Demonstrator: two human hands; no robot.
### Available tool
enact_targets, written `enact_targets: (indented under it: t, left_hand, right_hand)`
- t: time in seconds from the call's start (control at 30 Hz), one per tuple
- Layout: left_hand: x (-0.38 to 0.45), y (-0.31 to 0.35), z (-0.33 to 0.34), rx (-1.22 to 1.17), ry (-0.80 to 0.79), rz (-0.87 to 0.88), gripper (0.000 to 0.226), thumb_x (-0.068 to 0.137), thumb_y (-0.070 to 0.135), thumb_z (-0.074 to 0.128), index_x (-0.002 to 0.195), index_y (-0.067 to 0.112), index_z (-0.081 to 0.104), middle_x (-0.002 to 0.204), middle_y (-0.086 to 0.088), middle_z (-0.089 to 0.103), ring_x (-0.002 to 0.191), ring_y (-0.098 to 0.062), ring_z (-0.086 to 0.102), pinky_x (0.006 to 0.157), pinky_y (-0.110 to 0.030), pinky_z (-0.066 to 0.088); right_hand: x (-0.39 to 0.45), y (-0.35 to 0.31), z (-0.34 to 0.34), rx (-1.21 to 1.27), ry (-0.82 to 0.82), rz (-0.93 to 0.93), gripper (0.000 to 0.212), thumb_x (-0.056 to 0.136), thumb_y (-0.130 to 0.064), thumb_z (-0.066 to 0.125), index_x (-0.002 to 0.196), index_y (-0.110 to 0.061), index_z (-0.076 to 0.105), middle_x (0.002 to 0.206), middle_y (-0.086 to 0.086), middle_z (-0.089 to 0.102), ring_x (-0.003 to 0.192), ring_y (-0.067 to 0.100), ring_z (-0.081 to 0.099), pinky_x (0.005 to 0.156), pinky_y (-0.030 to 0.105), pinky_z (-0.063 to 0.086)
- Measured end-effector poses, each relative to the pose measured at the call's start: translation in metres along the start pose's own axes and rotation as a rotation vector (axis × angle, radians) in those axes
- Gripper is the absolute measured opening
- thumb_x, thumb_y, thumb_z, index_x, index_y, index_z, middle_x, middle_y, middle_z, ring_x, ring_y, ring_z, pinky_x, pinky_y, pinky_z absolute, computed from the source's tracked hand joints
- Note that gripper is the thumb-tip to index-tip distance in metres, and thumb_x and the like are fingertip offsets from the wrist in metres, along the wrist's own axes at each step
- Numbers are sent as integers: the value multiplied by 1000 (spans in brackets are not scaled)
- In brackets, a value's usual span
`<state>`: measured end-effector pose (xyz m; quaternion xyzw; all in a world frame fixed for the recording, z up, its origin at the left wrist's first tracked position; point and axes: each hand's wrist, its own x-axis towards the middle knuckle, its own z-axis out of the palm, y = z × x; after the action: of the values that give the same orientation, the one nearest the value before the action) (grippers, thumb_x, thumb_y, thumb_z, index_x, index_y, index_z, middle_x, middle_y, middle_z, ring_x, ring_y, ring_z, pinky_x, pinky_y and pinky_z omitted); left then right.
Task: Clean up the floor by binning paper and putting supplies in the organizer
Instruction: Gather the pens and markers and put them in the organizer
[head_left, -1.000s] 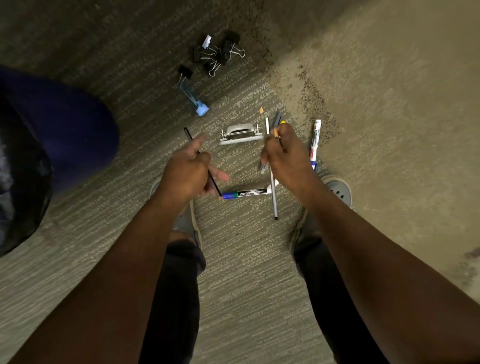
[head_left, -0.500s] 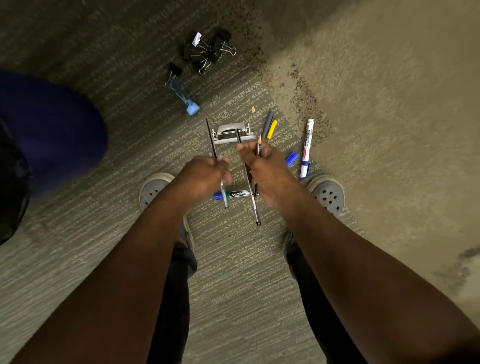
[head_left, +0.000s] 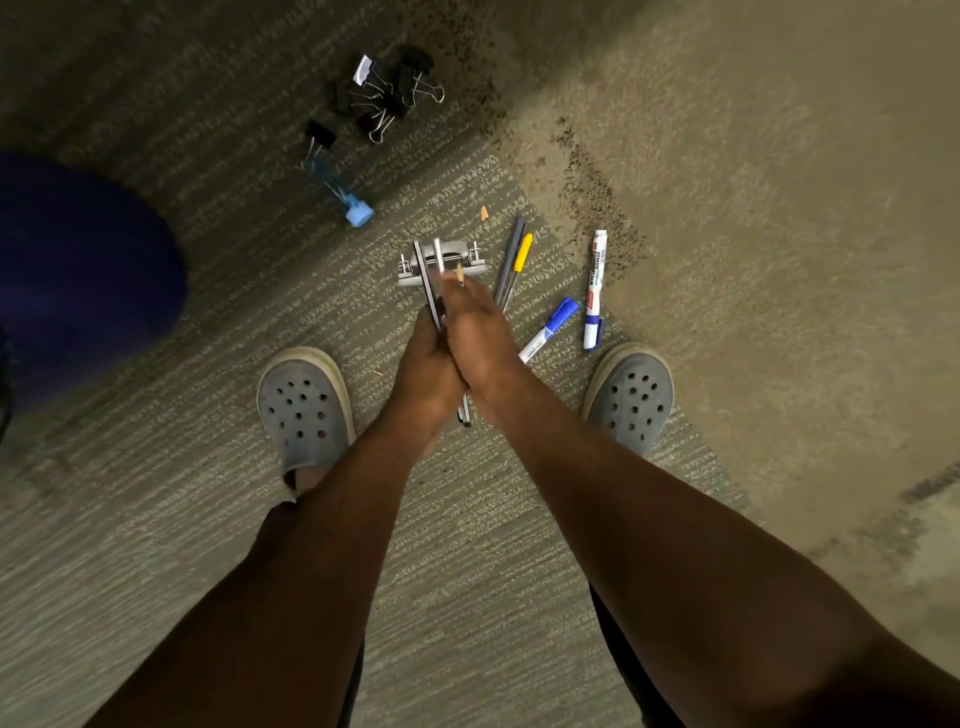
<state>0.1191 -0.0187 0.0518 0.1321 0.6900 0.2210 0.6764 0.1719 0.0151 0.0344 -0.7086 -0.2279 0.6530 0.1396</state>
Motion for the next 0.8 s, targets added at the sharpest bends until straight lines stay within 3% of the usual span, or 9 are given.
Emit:
enact_targets:
  t: [0.07, 0.13, 0.23, 0.3, 0.37, 0.43, 0.57, 0.67, 0.8]
  left_hand:
    - [3, 0, -1, 34, 5, 42, 50, 94, 41, 42, 138, 19, 45, 132, -2, 58, 117, -16, 58, 83, -26, 52]
    - [9, 0, -4, 93, 19, 112, 36, 98, 33, 42, 133, 23, 48, 127, 1, 61, 116, -22, 61, 86, -36, 54]
    - [16, 5, -13, 207, -4, 119, 24, 99, 37, 41, 117, 30, 56, 109, -2, 70, 101, -22, 68, 87, -48, 56]
    - [21, 8, -21, 217, -23, 87, 17, 101, 34, 41, 105, 29, 57, 91, 1, 71, 85, -20, 69, 78, -41, 59]
    - [25, 11, -28, 158, -10, 61, 16, 103, 22, 40, 100, 27, 54, 75, 4, 63, 68, -14, 61, 66, -31, 55]
    - [29, 16, -34, 98, 5, 46, 24, 103, 11, 36, 102, 27, 52, 74, 2, 56, 61, -12, 54, 57, -25, 50]
    - [38, 20, -51, 50, 0, -36, 27, 98, 3, 38, 100, 22, 56, 76, -2, 54, 57, -13, 50, 52, -27, 45]
    - [40, 13, -58, 55, 15, -131, 23, 95, 3, 38, 91, 16, 57, 67, -3, 53, 52, -15, 46, 51, -29, 40]
    - [36, 1, -57, 146, 95, -184, 20, 89, 7, 37, 79, 16, 52, 57, 0, 42, 39, -10, 34, 44, -21, 28]
  right_hand:
    - [4, -4, -1, 37, -42, 21, 42, 102, -34, 39, 136, -14, 54, 145, 8, 49, 136, 22, 43, 116, 45, 29]
    - [8, -5, -3, 12, -119, 7, 47, 104, -38, 32, 143, -16, 45, 152, 5, 42, 142, 18, 34, 120, 43, 22]
    - [8, -4, -12, -129, -216, -84, 55, 104, -47, 19, 129, -14, 56, 121, 7, 64, 114, 17, 57, 101, 40, 42]
    - [10, 5, -24, -174, -71, -180, 51, 105, -43, 28, 110, -6, 63, 94, 11, 67, 84, 14, 59, 73, 30, 48]
    - [17, 21, -47, -370, 227, -314, 30, 101, -27, 43, 104, -5, 64, 99, 13, 66, 85, 14, 55, 68, 24, 45]
    - [26, 36, -76, -756, 357, -427, 19, 91, -13, 49, 106, -10, 61, 105, 8, 61, 91, 15, 49, 74, 26, 41]
    - [42, 67, -111, -1570, -10, -554, 40, 82, -6, 53, 121, -15, 52, 121, 11, 51, 111, 26, 47, 93, 40, 42]
    - [43, 76, -113, -1766, -229, -653, 42, 87, -11, 53, 128, -16, 47, 126, 12, 47, 116, 28, 45, 97, 42, 41]
    - [47, 75, -110, -1803, -225, -674, 42, 90, -13, 51, 131, -14, 48, 126, 11, 47, 113, 28, 45, 95, 41, 40]
